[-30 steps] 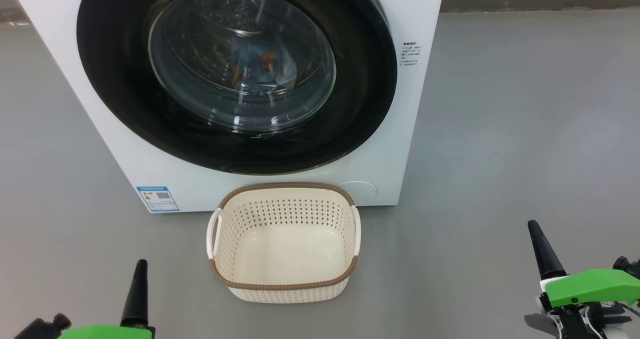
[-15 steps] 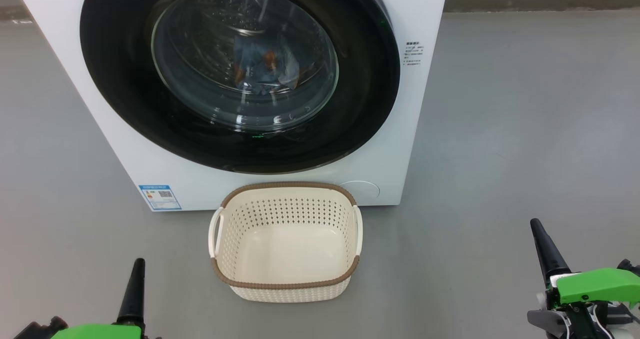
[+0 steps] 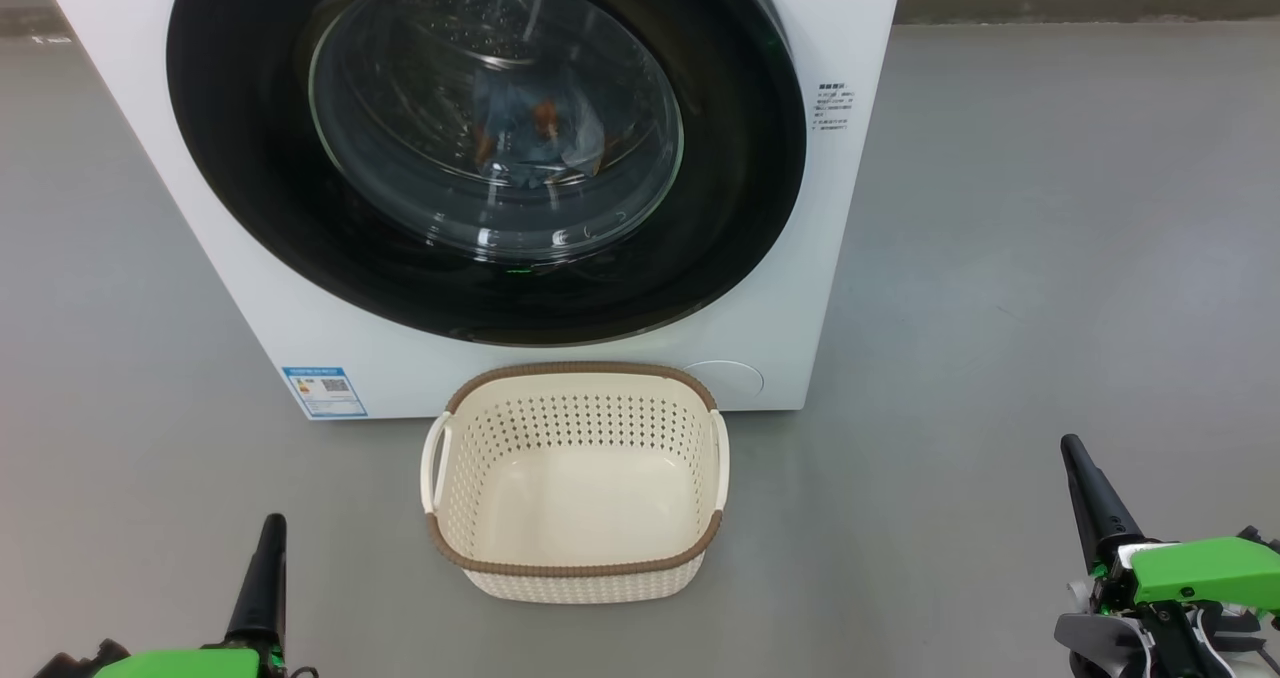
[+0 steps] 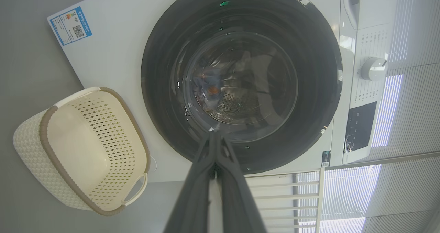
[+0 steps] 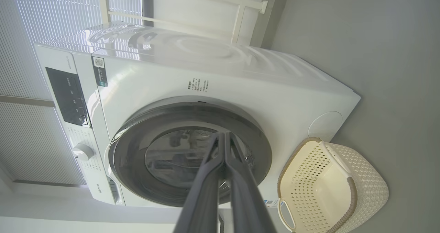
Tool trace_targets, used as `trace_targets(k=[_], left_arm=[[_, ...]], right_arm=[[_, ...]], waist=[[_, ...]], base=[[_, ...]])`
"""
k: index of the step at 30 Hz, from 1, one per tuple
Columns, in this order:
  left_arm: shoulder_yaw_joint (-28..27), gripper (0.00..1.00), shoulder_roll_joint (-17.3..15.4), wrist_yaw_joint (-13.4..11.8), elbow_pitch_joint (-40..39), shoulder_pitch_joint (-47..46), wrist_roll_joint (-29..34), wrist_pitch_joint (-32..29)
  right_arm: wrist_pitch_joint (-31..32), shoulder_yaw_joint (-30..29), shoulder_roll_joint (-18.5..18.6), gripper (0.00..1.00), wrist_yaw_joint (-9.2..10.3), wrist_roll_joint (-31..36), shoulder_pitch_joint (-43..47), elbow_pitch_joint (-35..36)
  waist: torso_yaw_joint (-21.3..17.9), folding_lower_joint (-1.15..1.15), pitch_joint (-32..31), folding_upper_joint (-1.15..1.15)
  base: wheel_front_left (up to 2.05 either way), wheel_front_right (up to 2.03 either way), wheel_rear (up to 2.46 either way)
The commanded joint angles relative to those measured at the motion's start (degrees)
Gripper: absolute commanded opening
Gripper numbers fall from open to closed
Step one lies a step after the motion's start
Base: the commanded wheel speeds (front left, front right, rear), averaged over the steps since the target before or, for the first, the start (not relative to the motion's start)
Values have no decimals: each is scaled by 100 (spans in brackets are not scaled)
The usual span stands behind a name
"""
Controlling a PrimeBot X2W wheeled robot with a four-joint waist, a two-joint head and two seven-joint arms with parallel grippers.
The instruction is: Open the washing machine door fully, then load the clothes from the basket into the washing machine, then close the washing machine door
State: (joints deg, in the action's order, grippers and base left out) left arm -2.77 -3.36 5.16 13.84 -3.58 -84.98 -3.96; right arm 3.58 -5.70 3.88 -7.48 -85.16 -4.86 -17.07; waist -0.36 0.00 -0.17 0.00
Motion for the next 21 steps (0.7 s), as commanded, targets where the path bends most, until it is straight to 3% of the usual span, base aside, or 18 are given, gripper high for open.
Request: trace_targets(k=[1, 13, 21], left_arm=[[-208, 0, -36, -5, -190, -247, -146, -46], [-381, 0, 45, -29, -242, -260, -706, -247], [-384, 0, 47, -30, -243, -260, -714, -251]], right_arm=[[66, 74, 26, 0, -1, -126, -220, 188], [262, -51, -65, 0, -1, -718, -226, 233], [262, -49, -63, 0, -1, -731, -225, 234]], waist=[[3, 0, 1, 0], [34, 0, 7, 0], [35, 0, 7, 0]], base=[[0, 0, 0], [0, 0, 0], [0, 0, 0]])
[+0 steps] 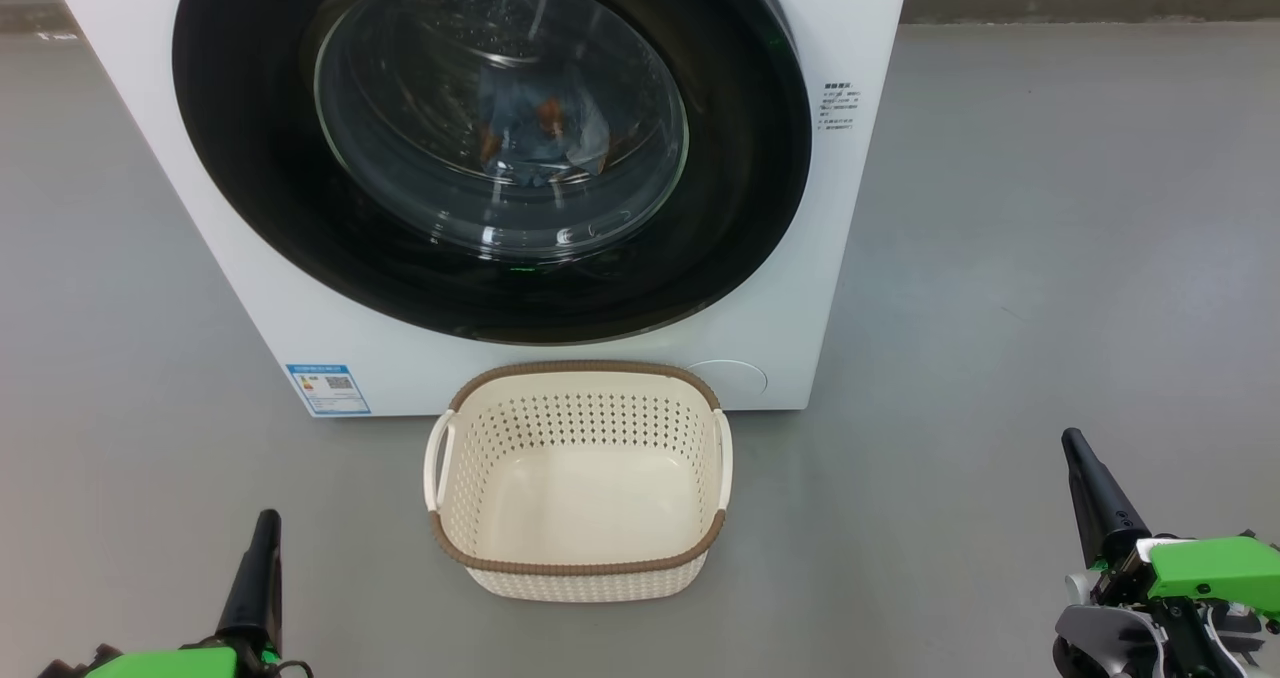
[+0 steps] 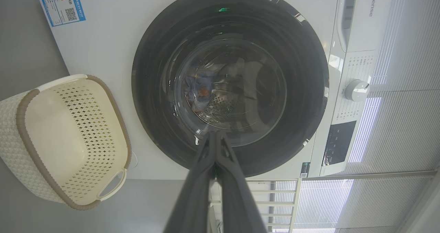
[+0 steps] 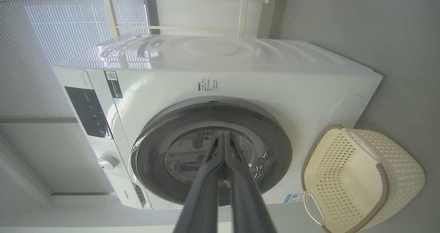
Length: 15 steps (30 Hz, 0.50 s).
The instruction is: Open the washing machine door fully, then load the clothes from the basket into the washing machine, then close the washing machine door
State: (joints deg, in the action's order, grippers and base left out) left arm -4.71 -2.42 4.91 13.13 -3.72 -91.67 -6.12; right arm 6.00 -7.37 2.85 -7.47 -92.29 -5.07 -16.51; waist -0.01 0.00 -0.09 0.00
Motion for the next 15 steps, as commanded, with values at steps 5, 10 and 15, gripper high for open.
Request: trace_targets(k=[5, 10, 15], left_arm=[[-191, 0, -47, -4, -172, -247, -45, -34], [-191, 0, -47, -4, -172, -247, -45, -34], [-191, 0, -47, -4, -172, -247, -45, -34]], right_arm=[[17, 121, 42, 0, -2, -20, -204, 178], [15, 123, 44, 0, -2, -23, -203, 179], [13, 126, 46, 0, -2, -25, -203, 179]], waist=[[0, 0, 0, 0], [0, 0, 0, 0], [0, 0, 0, 0]], base=[[0, 0, 0], [0, 0, 0], [0, 0, 0]])
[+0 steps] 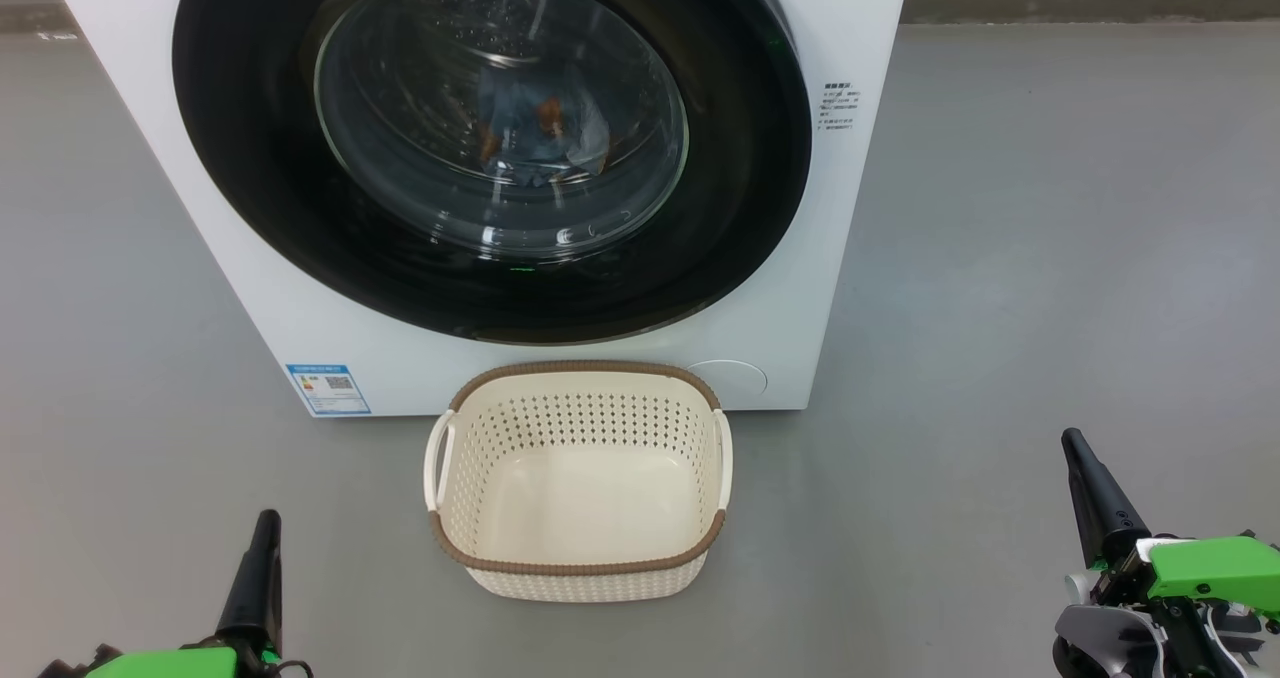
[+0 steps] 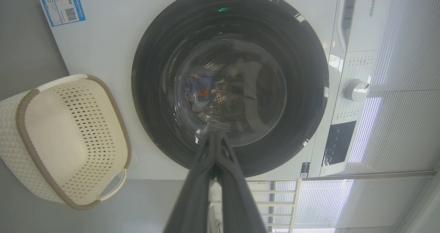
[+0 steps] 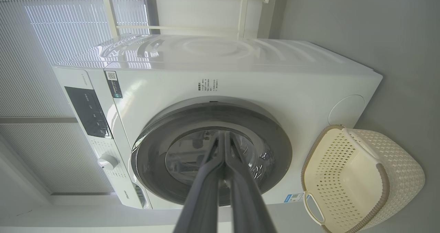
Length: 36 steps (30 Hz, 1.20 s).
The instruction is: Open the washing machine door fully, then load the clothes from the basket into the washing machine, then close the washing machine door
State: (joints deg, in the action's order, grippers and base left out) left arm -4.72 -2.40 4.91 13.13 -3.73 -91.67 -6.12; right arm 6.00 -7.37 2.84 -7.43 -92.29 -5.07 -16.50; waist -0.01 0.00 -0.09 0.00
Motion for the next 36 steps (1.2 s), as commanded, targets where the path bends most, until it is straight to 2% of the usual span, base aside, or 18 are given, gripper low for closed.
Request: trace_targets(k=[1, 36], left_arm=[[-190, 0, -49, -4, -172, -246, -45, -34], [-190, 0, -49, -4, -172, -246, -45, -35]], right_arm=[[13, 126, 47, 0, -6, -25, -203, 178], [-5, 149, 64, 0, -6, -45, -201, 179]], waist=[[0, 0, 0, 0], [0, 0, 0, 0]], base=[[0, 0, 0], [0, 0, 0]])
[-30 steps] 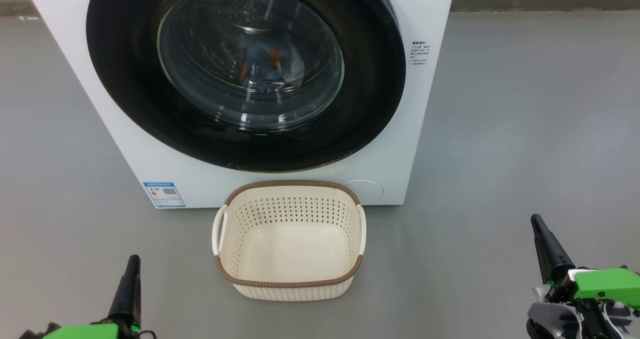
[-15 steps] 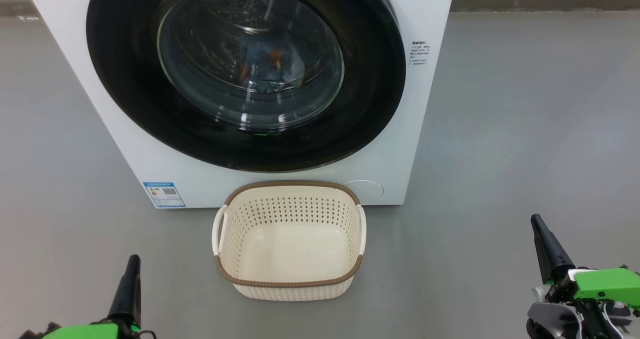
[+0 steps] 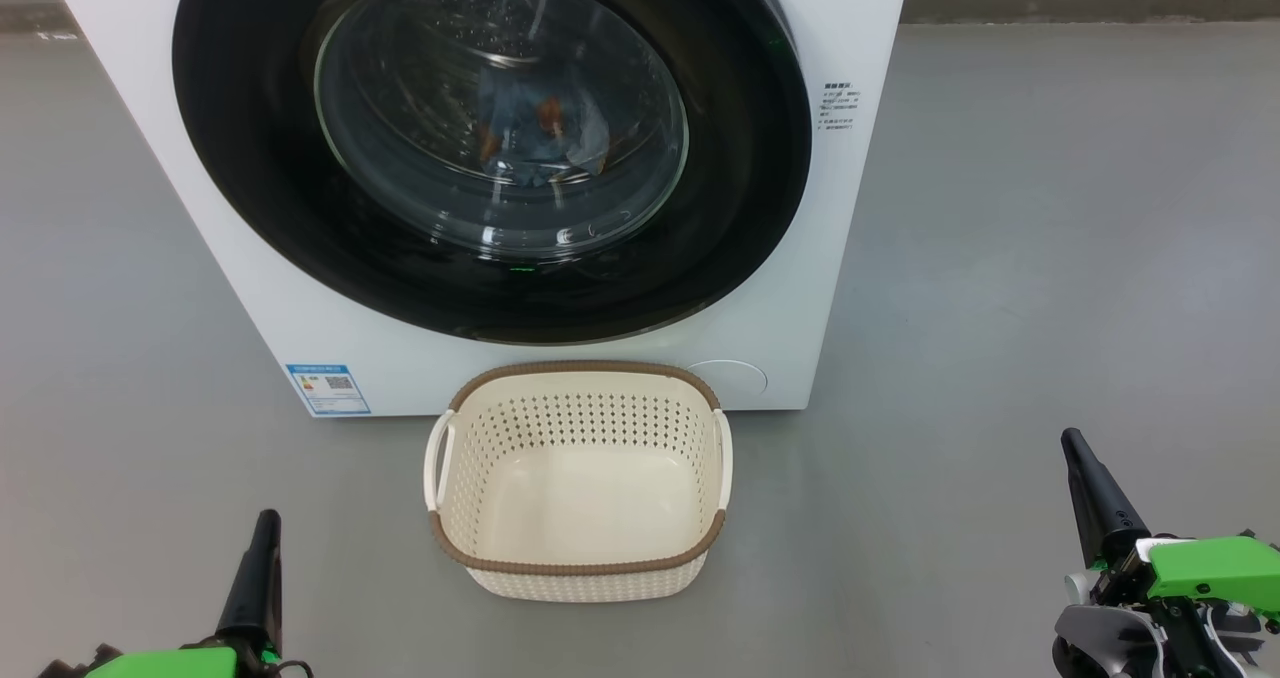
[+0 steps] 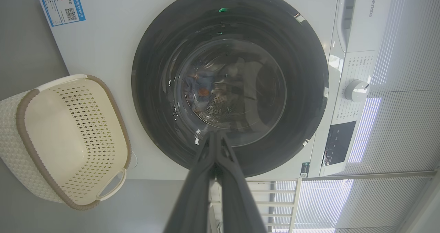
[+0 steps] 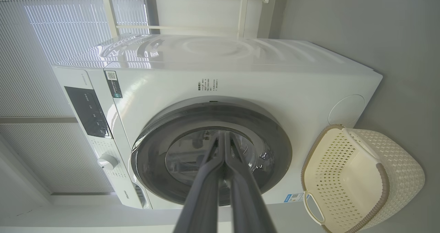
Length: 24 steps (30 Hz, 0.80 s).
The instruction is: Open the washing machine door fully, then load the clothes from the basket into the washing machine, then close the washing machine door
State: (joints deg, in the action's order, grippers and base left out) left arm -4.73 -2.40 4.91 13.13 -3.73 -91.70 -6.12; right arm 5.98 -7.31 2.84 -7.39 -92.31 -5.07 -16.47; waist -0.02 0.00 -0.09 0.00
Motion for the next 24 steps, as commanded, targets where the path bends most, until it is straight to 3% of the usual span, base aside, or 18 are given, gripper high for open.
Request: trace_targets(k=[1, 24], left_arm=[[-189, 0, -49, -4, -172, -246, -42, -35], [-190, 0, -48, -4, -172, -246, -41, -35]], right_arm=[[-4, 145, 64, 0, -10, -44, -201, 177], [-16, 161, 76, 0, -10, -58, -200, 177]], waist=[[0, 0, 0, 0], [0, 0, 0, 0]], base=[[0, 0, 0], [0, 0, 0]])
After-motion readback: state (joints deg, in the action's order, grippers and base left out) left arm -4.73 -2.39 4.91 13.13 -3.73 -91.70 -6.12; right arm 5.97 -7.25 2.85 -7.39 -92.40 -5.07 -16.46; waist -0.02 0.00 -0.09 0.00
